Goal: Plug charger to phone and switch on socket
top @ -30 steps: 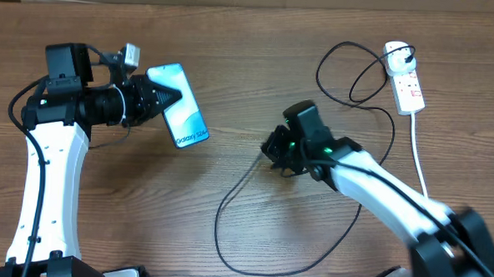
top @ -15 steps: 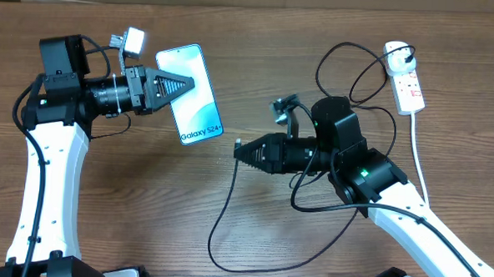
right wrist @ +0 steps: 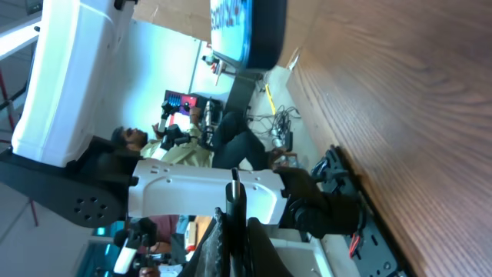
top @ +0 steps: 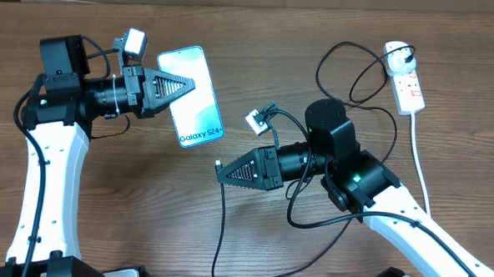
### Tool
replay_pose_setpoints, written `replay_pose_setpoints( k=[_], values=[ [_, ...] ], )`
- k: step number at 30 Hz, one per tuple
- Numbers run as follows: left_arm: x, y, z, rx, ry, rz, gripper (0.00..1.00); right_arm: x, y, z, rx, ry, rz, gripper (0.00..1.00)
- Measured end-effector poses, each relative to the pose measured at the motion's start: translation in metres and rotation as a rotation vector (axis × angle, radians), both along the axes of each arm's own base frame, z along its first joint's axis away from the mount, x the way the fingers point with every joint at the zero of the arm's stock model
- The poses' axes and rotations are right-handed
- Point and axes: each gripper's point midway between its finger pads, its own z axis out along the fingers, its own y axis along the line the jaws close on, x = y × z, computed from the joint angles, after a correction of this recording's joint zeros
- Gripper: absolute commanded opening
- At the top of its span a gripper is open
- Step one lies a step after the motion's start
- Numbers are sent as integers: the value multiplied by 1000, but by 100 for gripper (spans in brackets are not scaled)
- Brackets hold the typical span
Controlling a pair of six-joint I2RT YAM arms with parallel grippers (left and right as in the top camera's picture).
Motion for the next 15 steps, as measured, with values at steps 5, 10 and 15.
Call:
replay_pose_setpoints(
  k=[5, 10, 15],
  values=[
    [-5, -9, -1, -4, 25, -27, 4, -2, 0, 2, 5, 19, 13, 4],
    [-9, -19, -1, -4, 28, -58, 4, -2, 1, 7, 19, 21, 12, 4],
    [-10, -20, -2, -5, 32, -62, 4, -1, 1, 7, 17, 38, 7, 4]
  ],
)
